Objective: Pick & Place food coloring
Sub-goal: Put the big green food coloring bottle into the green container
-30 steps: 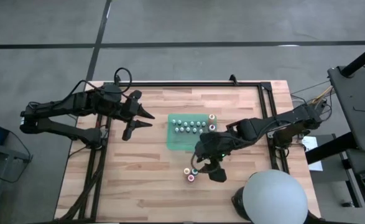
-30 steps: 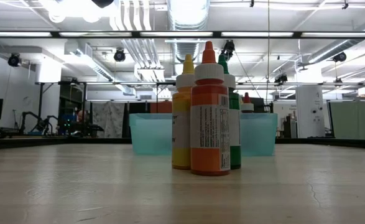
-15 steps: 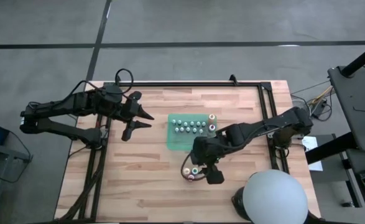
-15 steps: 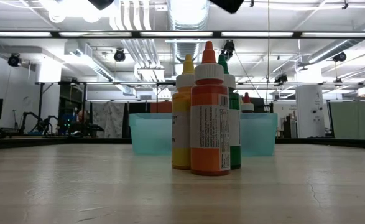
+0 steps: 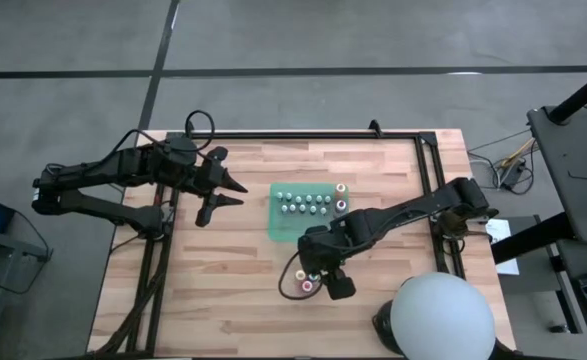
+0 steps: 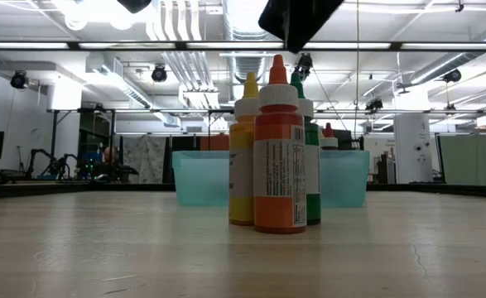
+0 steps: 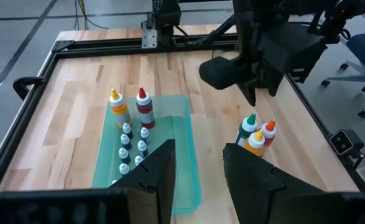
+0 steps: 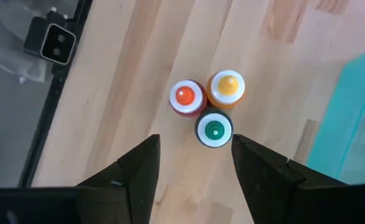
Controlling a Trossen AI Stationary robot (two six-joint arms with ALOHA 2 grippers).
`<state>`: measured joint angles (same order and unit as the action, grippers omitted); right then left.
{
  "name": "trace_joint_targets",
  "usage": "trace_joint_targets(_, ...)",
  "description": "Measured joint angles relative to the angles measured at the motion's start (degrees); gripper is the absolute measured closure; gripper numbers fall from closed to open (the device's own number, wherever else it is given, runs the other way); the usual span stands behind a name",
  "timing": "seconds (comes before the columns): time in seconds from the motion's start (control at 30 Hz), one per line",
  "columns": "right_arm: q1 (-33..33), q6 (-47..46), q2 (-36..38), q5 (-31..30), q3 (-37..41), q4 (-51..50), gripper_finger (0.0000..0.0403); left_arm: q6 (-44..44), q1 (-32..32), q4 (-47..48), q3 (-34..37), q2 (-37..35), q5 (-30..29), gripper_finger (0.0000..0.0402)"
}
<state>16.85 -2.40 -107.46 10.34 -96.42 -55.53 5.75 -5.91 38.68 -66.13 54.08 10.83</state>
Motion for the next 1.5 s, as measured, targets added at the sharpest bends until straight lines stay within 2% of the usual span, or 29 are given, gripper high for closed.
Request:
trace_joint_targets(0.27, -0.03, -0.51, -0.47, -0.18, -1.29, -3.13, 0.0211, 0.01, 0.00, 0.02, 0.00, 0.00, 0.00, 0.0294)
trace_joint_targets(0.47, -0.64, -0.07, -2.92, -0.23, -7.45, -8.12, 0.0211, 0.01, 0.00, 0.02, 0.00, 0.00, -0.02, 0.0294)
trace_joint_targets(0.83, -1.08, 4.38, -11.99, -1.57, -19.90, -17.23, 0.0211, -0.43, 0.00, 0.00, 0.00, 0.00, -0.02, 0.0294)
trace_joint_targets(1.5, -1.08, 4.55, -13.49, -1.54, -14.45, -14.20, 0.0211, -0.43, 0.02, 0.84, 0.00, 0.00, -0.02, 0.0294)
